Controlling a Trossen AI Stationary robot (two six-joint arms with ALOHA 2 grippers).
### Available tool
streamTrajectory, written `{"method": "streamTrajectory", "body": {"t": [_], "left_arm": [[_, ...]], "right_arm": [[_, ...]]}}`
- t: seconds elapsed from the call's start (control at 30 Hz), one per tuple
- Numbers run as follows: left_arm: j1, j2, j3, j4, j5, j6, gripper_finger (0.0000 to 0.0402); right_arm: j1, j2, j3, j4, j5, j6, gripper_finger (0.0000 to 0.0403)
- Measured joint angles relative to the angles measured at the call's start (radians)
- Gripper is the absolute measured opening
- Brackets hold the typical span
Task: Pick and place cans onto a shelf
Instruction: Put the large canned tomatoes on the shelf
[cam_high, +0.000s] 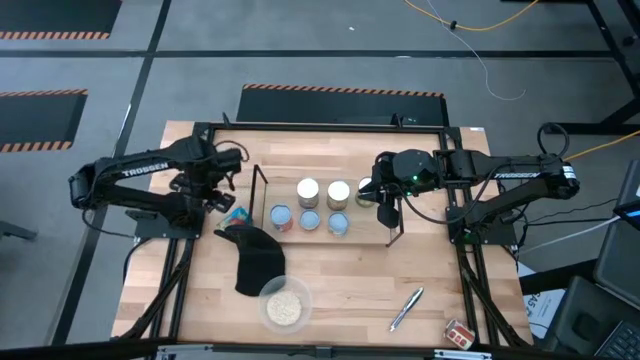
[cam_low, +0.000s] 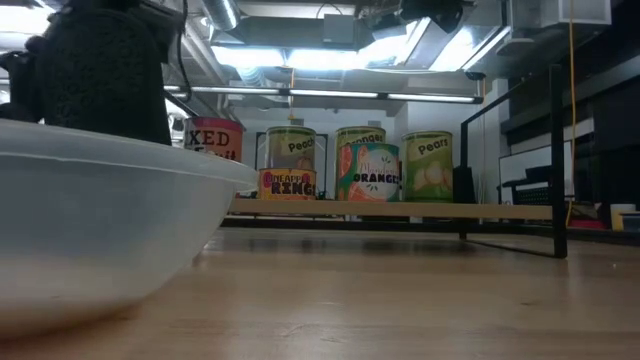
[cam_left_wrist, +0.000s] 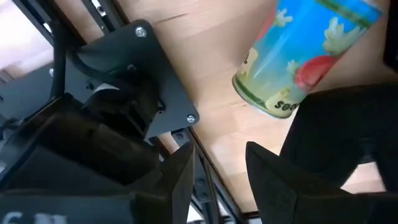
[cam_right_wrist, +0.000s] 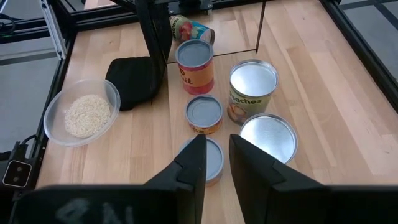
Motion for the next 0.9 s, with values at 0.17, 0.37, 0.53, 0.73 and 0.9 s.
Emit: {"method": "streamTrajectory", "body": {"t": [0.17,0.37,0.53,0.73,0.9], "left_arm": [[-0.149,-0.003,-0.002,0.002,-0.033,-0.061,0.0138],[-0.315,-0.003,-0.002,0.020,-0.111,-0.123,0.0137],[-0.445,-0.003,-0.002,0.020,-0.177,-0.230,0.0137],[-0.573,-0.003,-0.003,0.047,-0.253,-0.397,0.0137],[-0.633,-0.003,-0.003,0.075,-0.258,-0.532,0.0137]], "right_arm": [[0.000,0.000,0.000,0.000,0.000,0.000,0.0074],[0.000,0.000,0.000,0.000,0.000,0.000,0.0074],[0.000,0.000,0.000,0.000,0.000,0.000,0.0075],[0.000,0.000,0.000,0.000,0.000,0.000,0.0075],[0.000,0.000,0.000,0.000,0.000,0.000,0.0075]]}}
